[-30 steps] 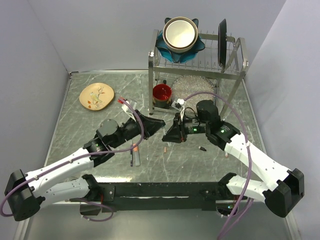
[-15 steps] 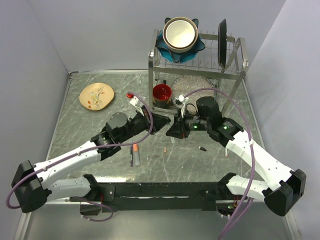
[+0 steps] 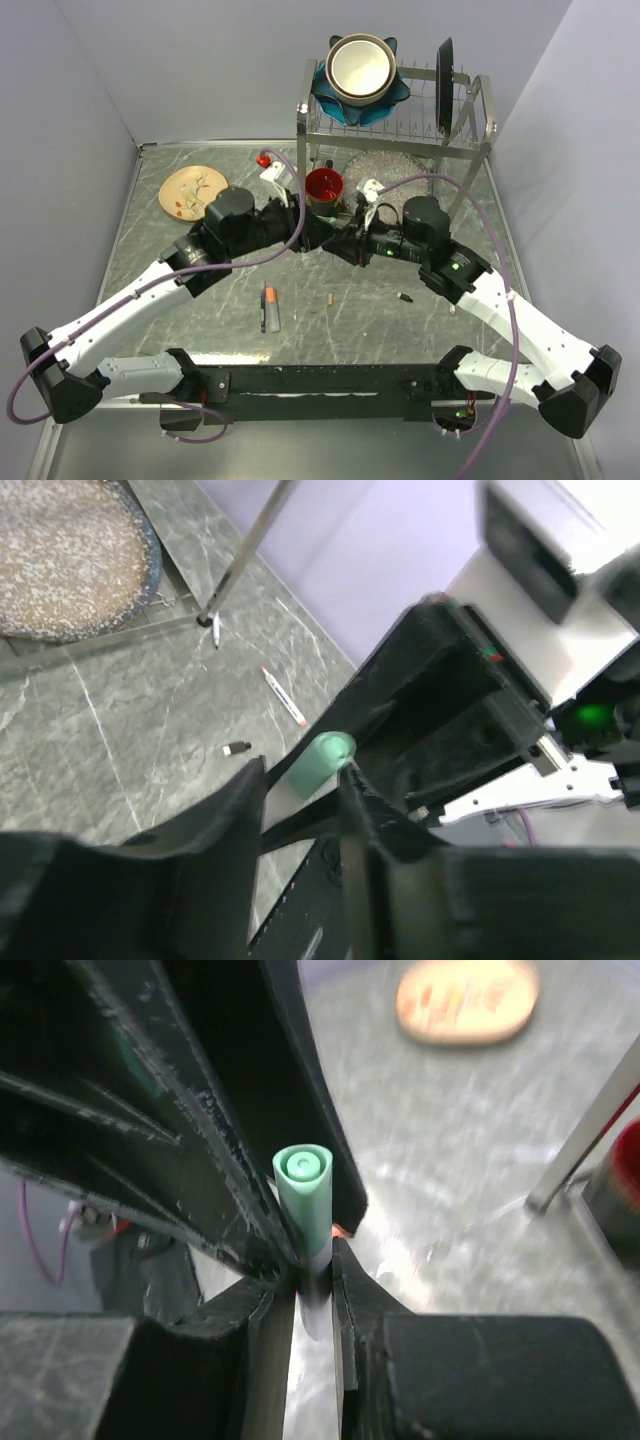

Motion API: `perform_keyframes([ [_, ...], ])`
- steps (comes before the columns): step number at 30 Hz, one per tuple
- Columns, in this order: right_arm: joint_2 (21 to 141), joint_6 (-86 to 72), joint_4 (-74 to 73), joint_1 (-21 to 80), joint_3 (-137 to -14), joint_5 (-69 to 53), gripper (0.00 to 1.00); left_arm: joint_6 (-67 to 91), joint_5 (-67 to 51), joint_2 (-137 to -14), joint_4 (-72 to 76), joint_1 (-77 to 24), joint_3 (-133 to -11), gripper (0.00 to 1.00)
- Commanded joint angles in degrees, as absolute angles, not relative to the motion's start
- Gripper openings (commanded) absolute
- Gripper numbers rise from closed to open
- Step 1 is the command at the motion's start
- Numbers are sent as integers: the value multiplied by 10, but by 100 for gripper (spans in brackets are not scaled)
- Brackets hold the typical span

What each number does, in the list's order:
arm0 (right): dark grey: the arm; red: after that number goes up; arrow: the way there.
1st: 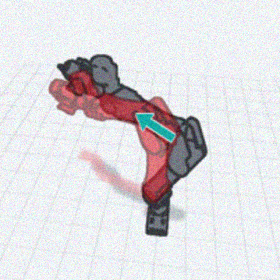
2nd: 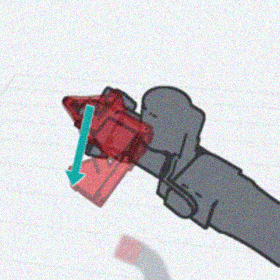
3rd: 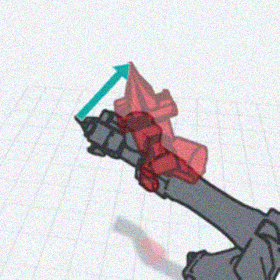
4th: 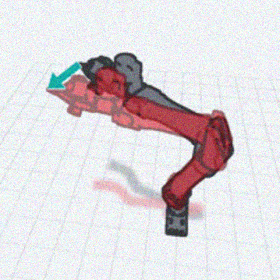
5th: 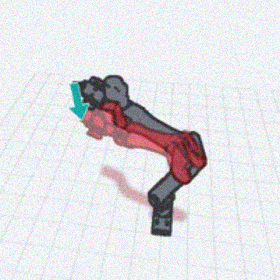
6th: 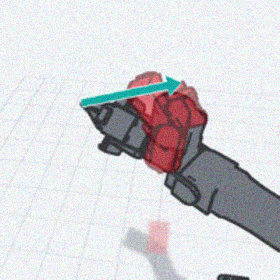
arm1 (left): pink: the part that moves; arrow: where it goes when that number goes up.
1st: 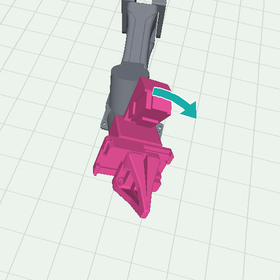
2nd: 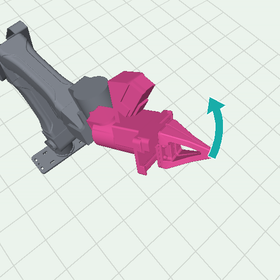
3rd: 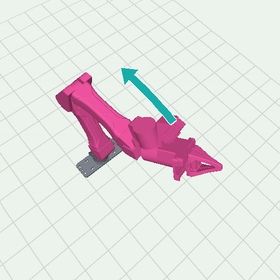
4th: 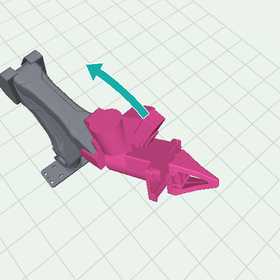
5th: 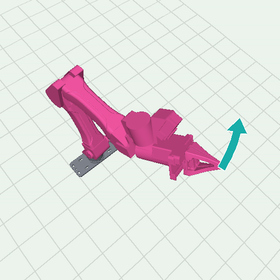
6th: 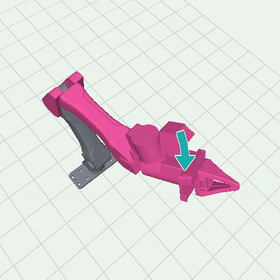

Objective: Insert the pens into the pen caps

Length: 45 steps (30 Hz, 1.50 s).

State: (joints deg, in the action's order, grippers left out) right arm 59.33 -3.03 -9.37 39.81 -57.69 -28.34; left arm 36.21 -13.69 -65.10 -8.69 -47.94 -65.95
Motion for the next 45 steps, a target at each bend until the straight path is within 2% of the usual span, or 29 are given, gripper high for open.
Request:
perform_keyframes([
  [1, 552, -29, 112, 399, -564, -224, 0, 336, -241, -660, -264, -481, -714, 44],
  [7, 545, -54, 129, 415, -533, -243, 0, 286, -209, -652, -277, -458, -815, 59],
  [11, 526, -82, 114, 415, -524, -246, 0, 211, -190, -616, -271, -451, -806, 63],
  [16, 498, -120, 78, 415, -546, -229, 0, 177, -279, -541, -186, -450, -670, 64],
  [21, 487, -178, 83, 416, -551, -285, 0, 180, -334, -508, -104, -450, -586, 64],
  [32, 481, -242, 117, 426, -524, -307, 0, 198, -380, -548, 29, -451, -565, 64],
  [41, 499, -278, 156, 441, -505, -295, 0, 212, -396, -582, 67, -452, -565, 57],
  [44, 503, -282, 166, 446, -499, -291, 0, 220, -407, -590, 77, -452, -556, 47],
  [45, 504, -283, 167, 445, -498, -292, 0, 226, -416, -591, 82, -452, -553, 37],
])
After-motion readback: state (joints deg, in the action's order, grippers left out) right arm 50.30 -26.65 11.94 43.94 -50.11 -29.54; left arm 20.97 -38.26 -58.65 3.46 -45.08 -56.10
